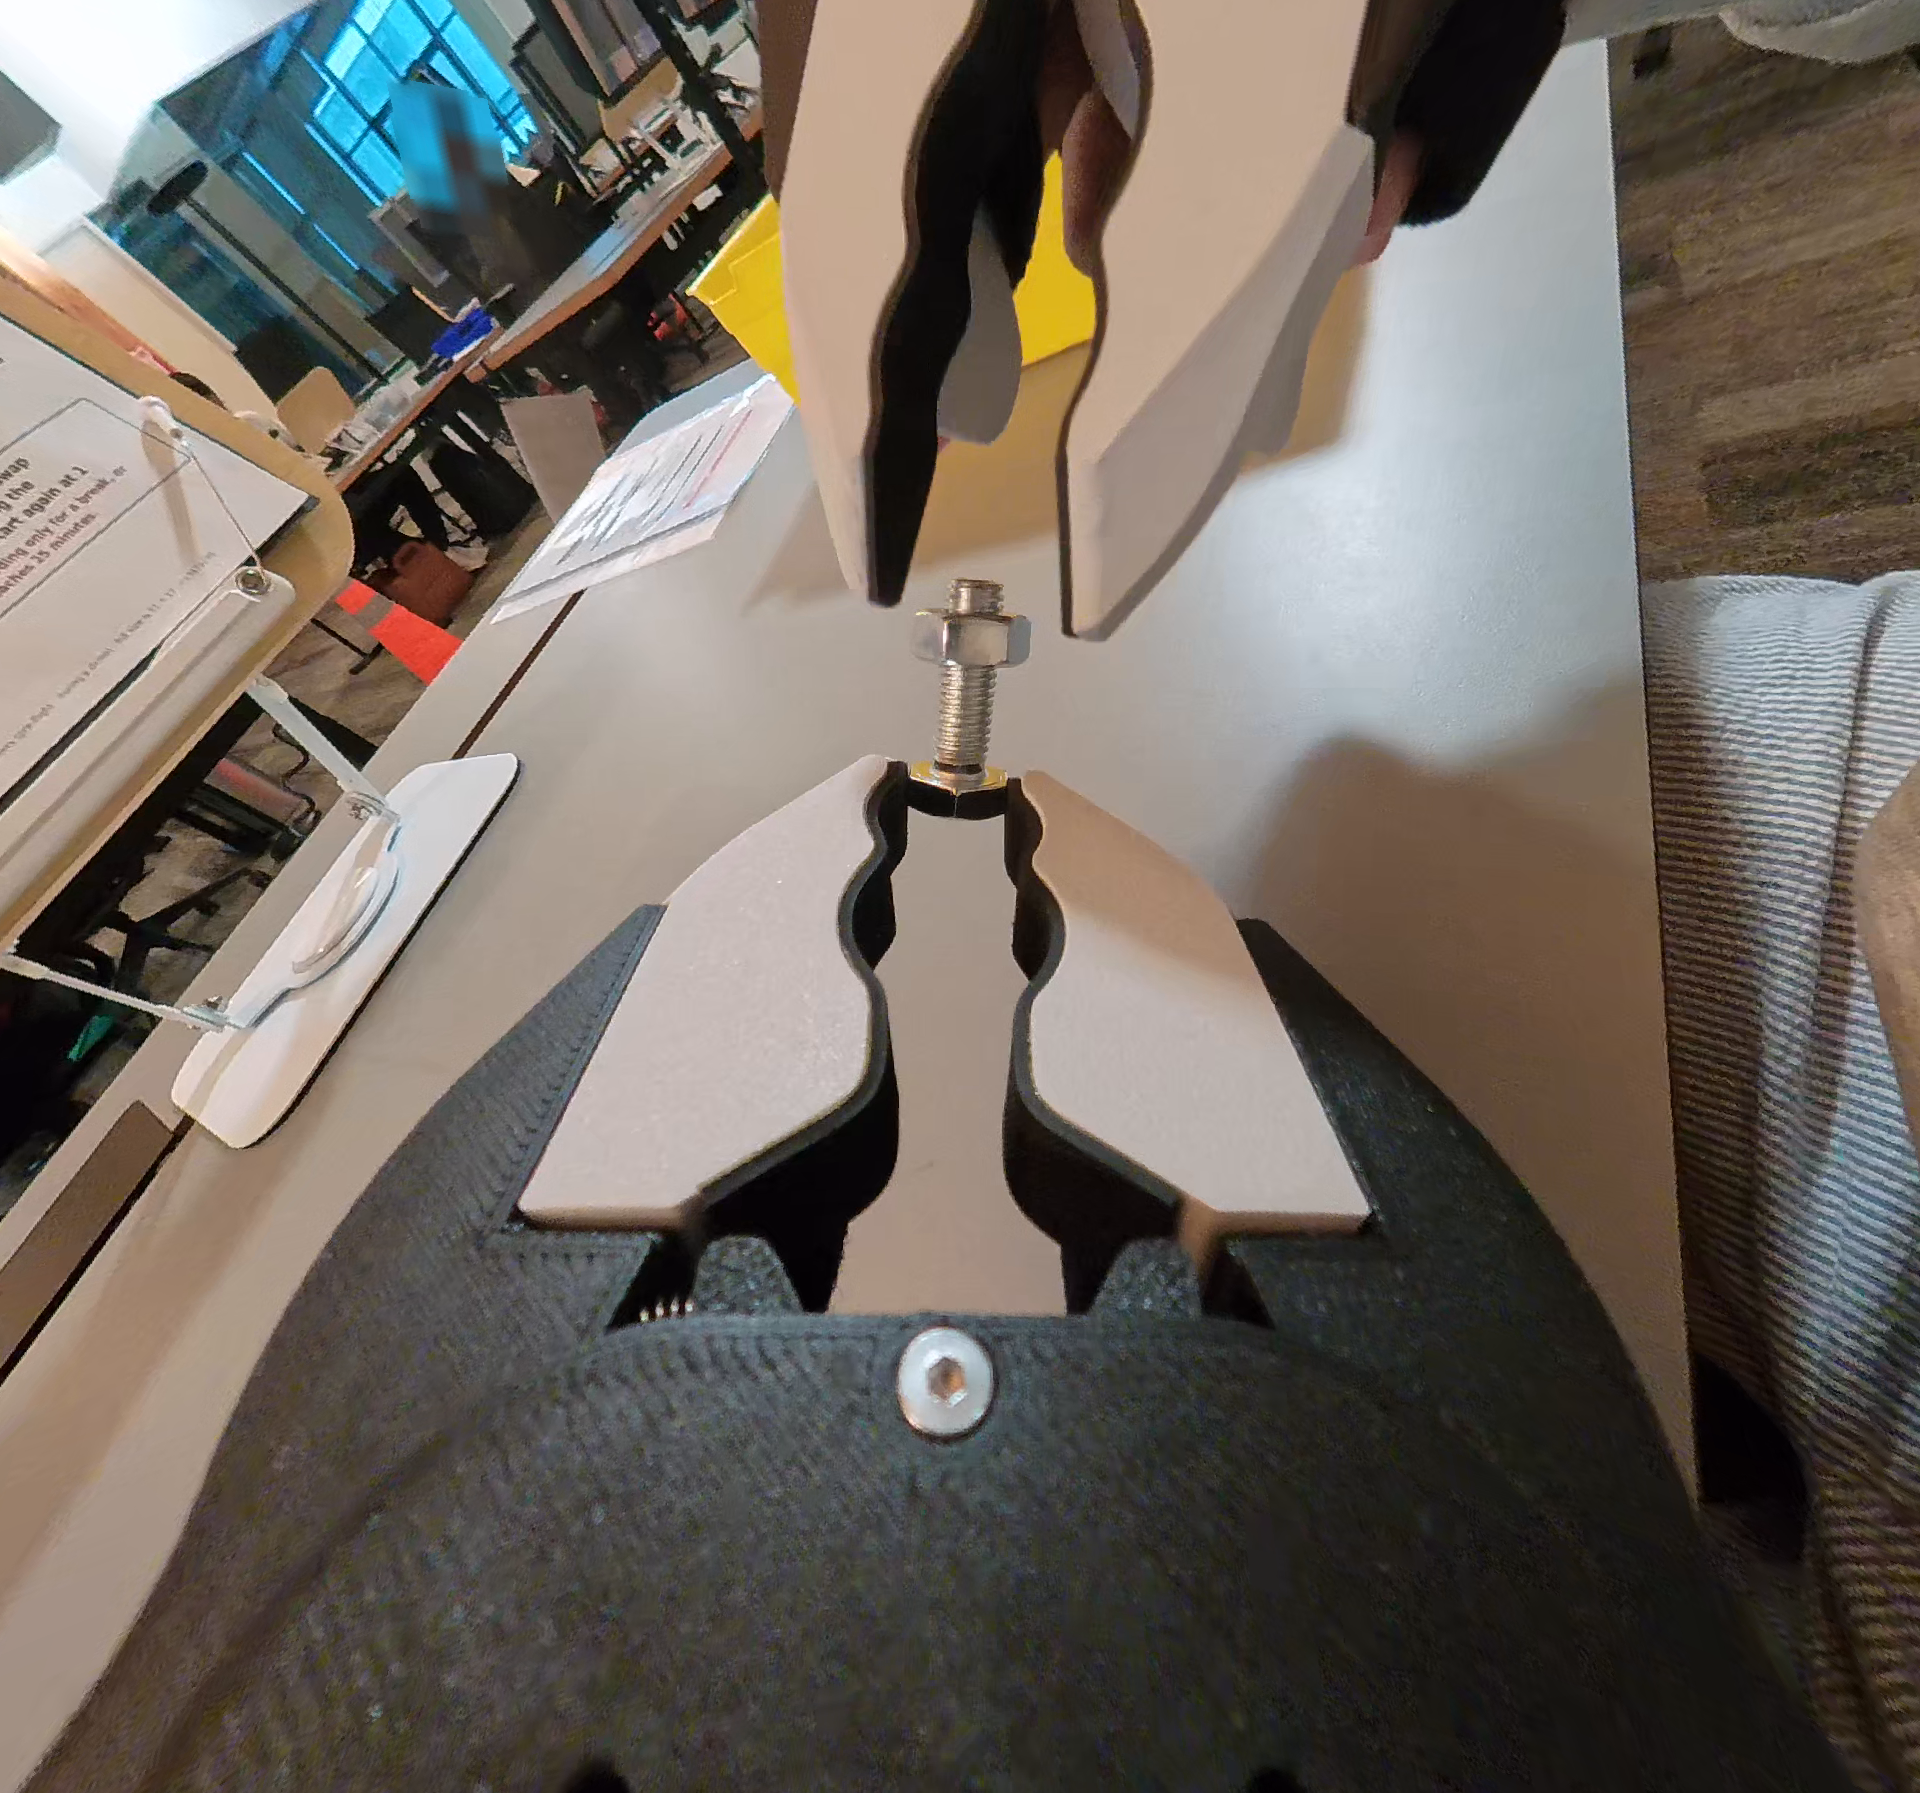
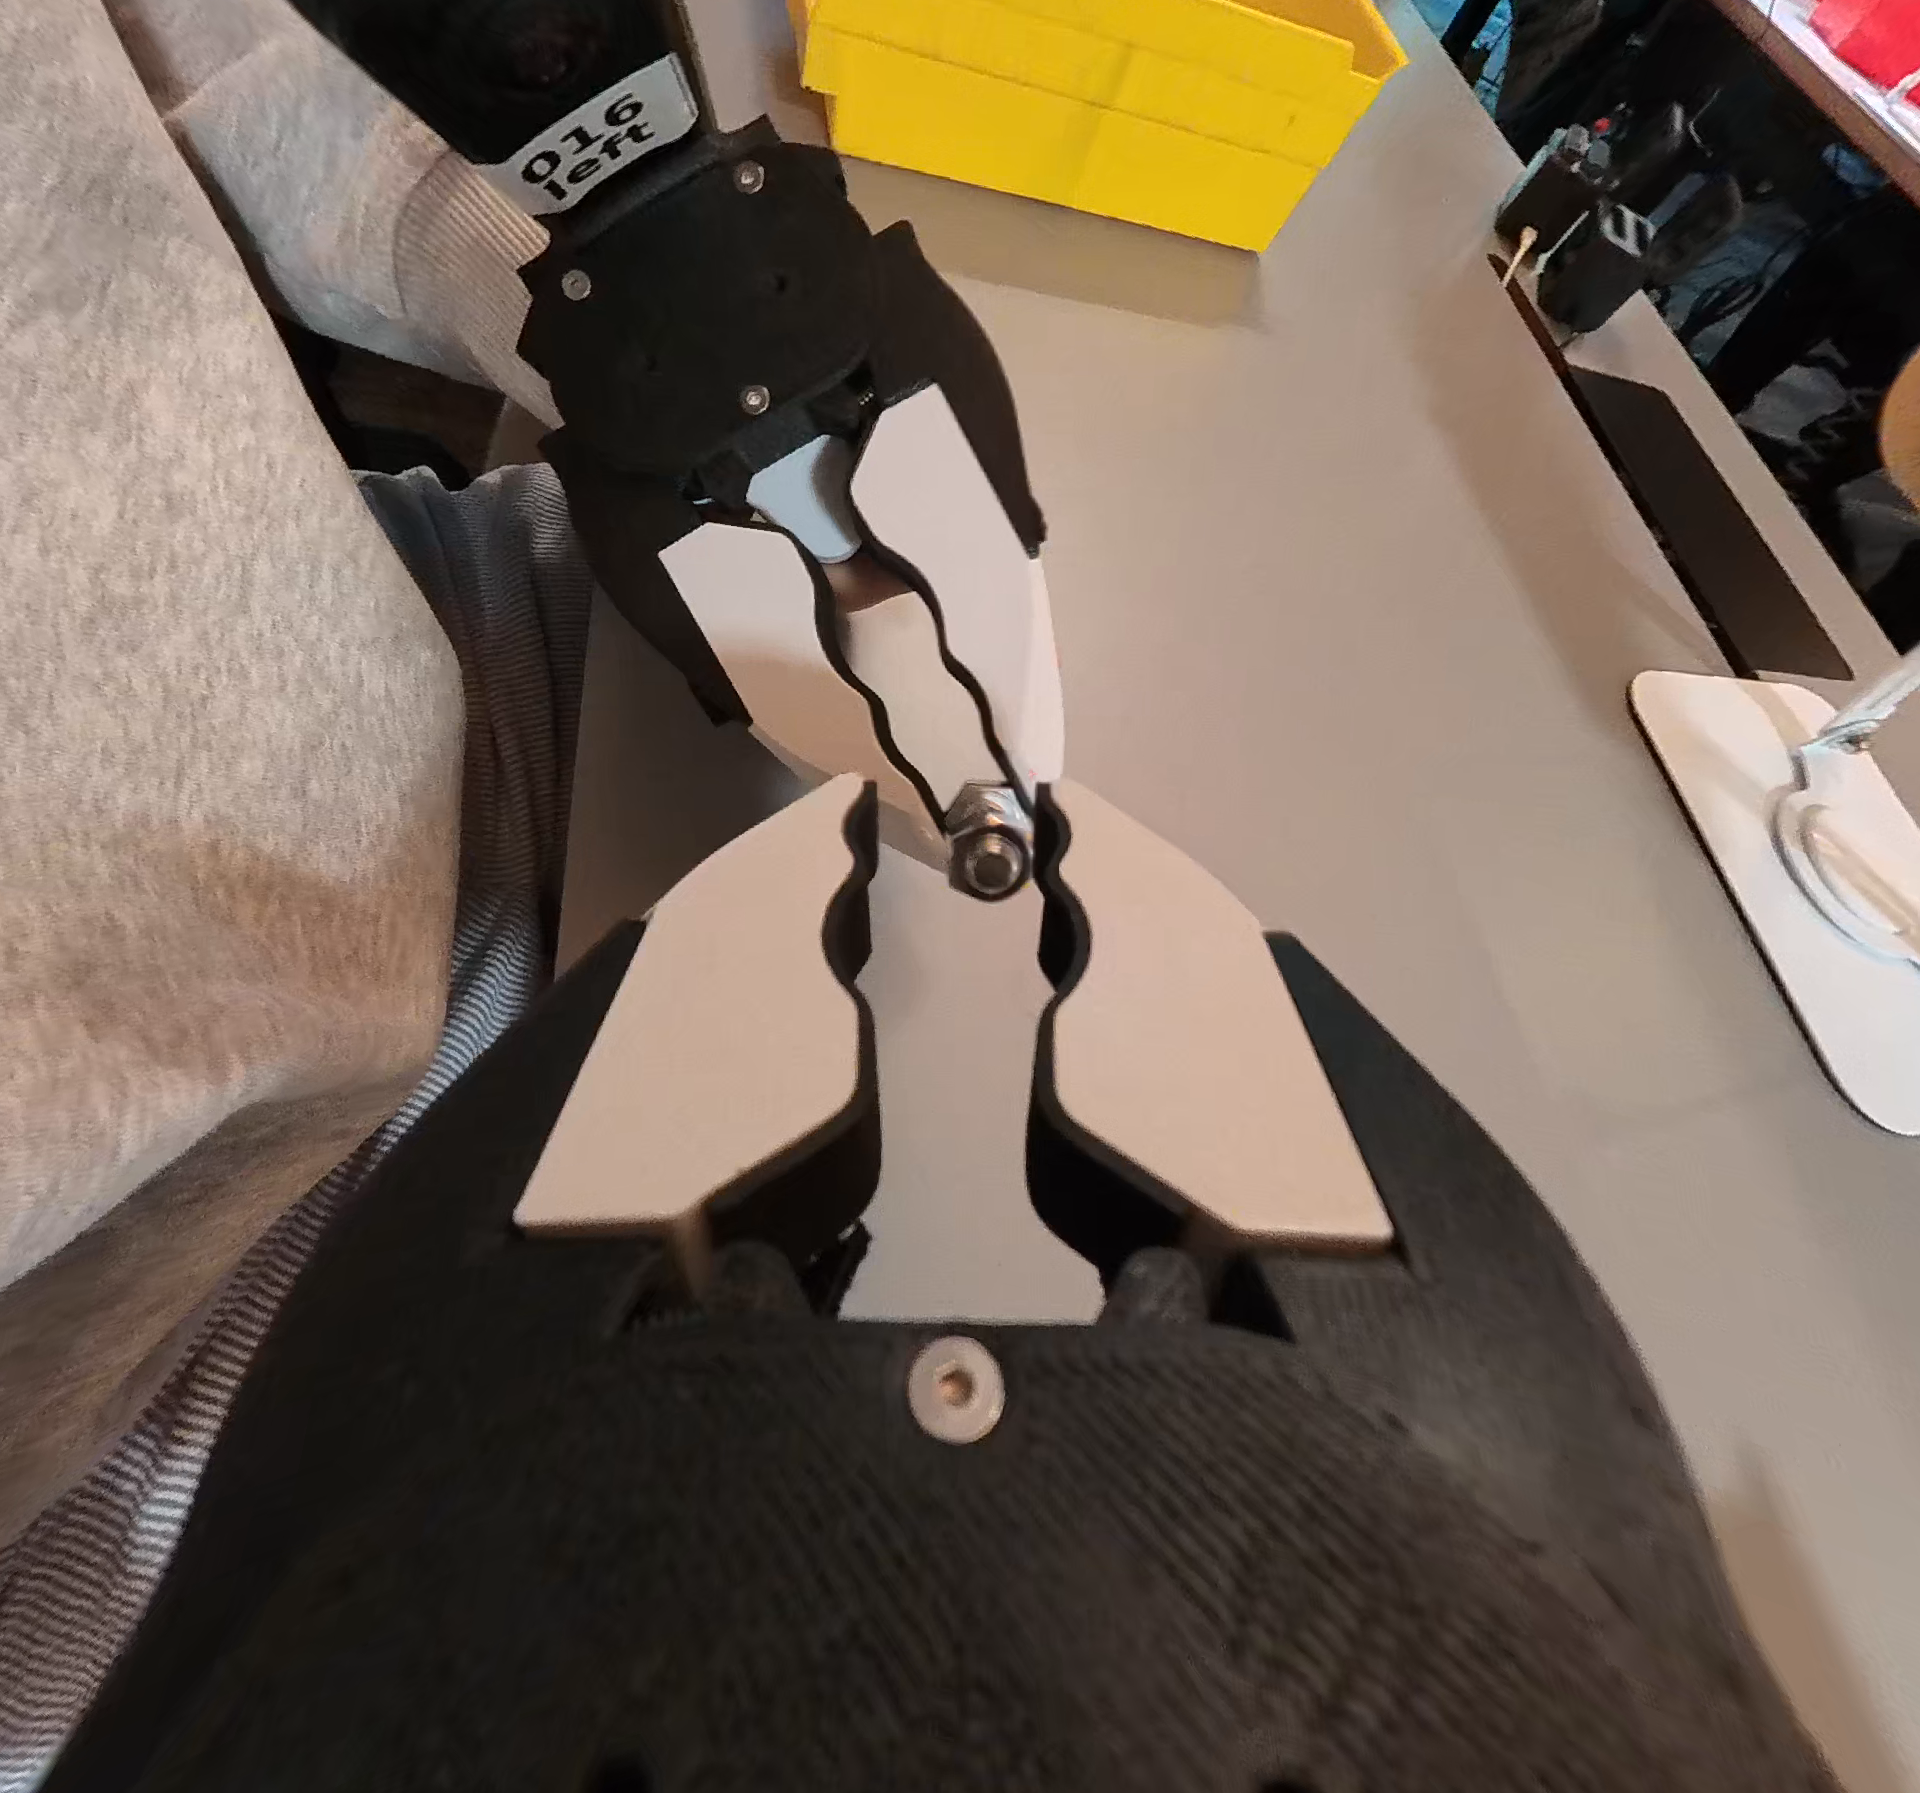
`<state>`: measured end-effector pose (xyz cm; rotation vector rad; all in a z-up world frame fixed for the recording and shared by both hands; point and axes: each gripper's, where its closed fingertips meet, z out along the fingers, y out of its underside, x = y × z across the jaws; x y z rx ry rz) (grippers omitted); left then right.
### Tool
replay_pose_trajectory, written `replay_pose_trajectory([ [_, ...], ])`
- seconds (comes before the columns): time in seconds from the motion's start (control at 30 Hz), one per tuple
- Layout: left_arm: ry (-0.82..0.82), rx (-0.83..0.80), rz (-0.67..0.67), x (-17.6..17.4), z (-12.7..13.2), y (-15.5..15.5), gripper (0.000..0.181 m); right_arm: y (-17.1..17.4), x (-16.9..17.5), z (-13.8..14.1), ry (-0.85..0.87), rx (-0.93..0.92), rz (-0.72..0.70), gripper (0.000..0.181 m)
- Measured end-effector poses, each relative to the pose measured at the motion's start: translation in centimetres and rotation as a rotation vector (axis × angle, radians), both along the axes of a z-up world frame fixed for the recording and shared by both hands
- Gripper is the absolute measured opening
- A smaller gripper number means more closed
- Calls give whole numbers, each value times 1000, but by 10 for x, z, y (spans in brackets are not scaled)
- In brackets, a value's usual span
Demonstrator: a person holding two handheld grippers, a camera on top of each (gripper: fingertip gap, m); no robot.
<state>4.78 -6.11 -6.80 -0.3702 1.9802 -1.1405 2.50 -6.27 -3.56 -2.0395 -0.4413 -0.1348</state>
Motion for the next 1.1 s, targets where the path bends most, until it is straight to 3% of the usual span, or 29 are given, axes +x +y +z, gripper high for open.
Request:
replay_pose_trajectory([
  [0.03, -1, -2, 0, 0, 0, 0, 19, 0, 0, -2, -3, -6, 0, 29],
  [0.33, -3, -24, 12, 1, 3, 2, 19, -9, 7, -22, 24, -119, -21, 28],
  [0.5, 14, -36, 20, 2, 2, 4, 19, -11, 0, -20, 46, -131, 14, 20],
  [0.73, 16, -28, 9, 0, 1, 1, 19, -8, 2, 4, 25, -19, 0, 15],
  [1.1, 15, -19, -1, -2, -1, 0, 19, -7, 13, -5, -71, -49, -44, 9],
])
